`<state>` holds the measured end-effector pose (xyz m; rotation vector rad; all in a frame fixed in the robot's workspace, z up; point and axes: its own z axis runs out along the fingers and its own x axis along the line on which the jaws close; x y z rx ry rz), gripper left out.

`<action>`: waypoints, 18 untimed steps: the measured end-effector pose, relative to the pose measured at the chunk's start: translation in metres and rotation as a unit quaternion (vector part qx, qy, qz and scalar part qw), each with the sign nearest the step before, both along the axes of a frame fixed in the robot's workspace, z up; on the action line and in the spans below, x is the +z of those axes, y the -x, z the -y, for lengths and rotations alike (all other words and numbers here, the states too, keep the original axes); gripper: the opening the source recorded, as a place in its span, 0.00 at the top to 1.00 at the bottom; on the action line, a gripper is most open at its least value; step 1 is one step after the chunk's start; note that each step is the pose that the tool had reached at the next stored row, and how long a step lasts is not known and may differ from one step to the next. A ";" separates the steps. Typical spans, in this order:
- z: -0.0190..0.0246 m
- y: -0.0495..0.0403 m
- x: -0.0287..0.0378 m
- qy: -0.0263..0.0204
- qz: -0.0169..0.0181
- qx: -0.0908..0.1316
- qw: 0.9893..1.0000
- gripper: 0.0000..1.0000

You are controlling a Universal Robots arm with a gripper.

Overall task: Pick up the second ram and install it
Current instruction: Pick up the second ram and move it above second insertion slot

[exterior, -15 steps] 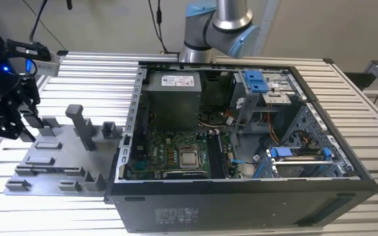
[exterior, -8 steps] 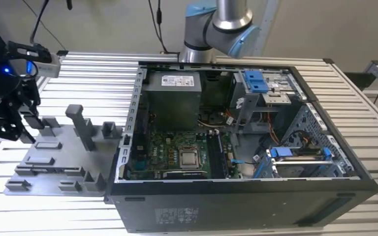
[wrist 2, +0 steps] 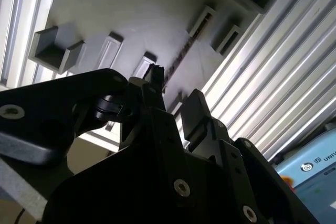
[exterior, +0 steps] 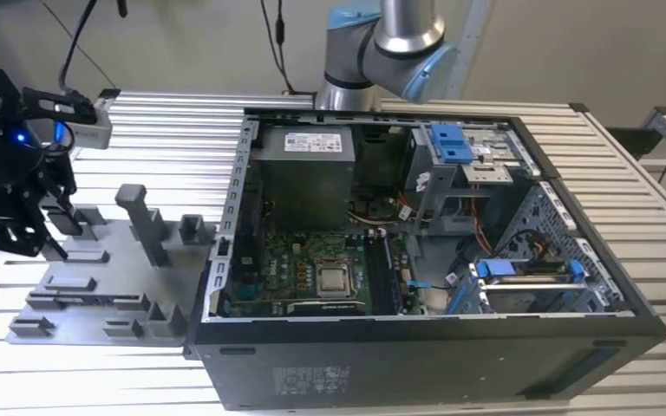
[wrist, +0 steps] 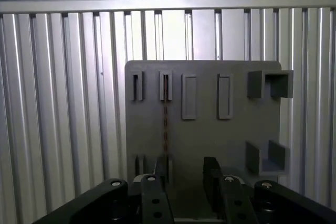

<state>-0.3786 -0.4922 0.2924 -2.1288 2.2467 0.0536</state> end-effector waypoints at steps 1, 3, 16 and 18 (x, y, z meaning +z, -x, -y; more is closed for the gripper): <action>0.0000 0.0000 -0.0018 0.000 0.000 0.000 1.000 0.58; 0.0000 0.0000 -0.0054 0.000 0.000 0.000 1.000 0.58; 0.0057 0.0000 -0.0291 0.000 -0.004 0.011 1.000 0.58; 0.0072 0.0000 -0.0323 0.000 -0.006 0.013 1.000 0.58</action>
